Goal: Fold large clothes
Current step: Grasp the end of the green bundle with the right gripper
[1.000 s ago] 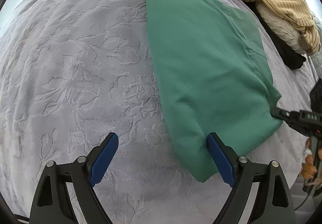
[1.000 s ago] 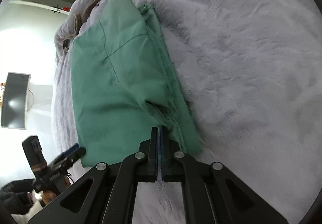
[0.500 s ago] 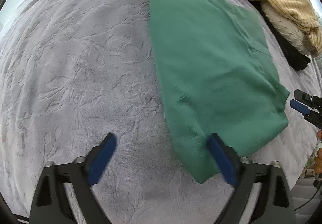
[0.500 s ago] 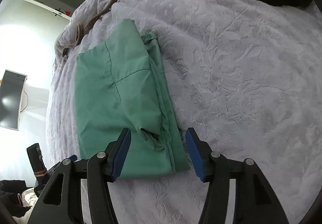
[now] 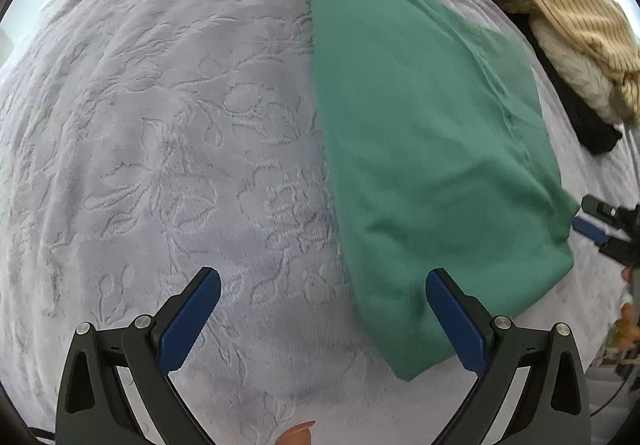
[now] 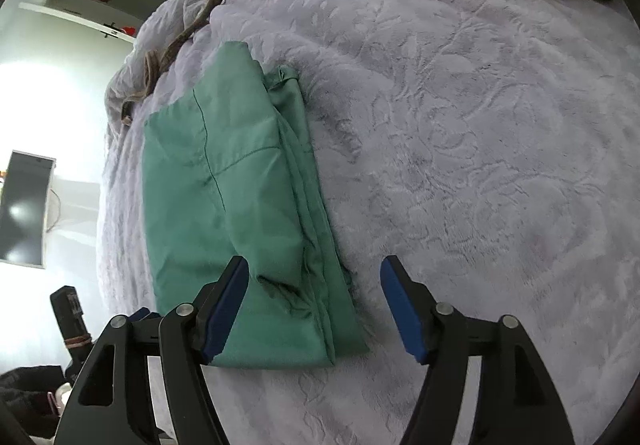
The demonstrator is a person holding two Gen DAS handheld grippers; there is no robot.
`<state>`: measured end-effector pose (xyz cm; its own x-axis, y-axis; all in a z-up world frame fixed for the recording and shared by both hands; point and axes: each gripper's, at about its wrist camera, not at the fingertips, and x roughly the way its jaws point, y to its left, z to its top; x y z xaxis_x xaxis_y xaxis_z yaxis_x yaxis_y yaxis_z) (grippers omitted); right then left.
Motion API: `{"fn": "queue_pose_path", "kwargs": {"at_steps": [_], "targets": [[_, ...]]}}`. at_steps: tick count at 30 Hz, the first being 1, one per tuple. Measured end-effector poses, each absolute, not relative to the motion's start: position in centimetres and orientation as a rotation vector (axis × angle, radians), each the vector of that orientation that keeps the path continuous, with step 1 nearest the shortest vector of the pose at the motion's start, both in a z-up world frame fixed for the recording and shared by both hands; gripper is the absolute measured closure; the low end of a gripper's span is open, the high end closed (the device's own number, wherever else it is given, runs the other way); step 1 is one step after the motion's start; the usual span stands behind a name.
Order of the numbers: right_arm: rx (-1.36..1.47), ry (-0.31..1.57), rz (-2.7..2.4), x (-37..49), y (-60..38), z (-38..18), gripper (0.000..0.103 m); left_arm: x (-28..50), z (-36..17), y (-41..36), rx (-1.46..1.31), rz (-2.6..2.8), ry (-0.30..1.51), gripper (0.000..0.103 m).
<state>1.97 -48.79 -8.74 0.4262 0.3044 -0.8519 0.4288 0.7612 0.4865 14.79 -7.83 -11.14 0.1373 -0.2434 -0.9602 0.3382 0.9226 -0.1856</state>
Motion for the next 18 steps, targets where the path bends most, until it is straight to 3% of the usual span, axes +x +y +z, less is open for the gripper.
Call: {"fn": "queue_pose_path", "kwargs": {"at_steps": [10, 18], "targets": [[0.848, 1.125, 0.001, 4.7, -50.4, -9.8, 0.031, 18.1, -13.1, -6.7, -0.176, -0.448, 1.508, 0.0], [0.978, 1.133, 0.105, 9.4, -51.7, -13.5, 0.031, 19.0, -12.8, -10.3, -0.153, -0.537, 1.443, 0.0]]}}
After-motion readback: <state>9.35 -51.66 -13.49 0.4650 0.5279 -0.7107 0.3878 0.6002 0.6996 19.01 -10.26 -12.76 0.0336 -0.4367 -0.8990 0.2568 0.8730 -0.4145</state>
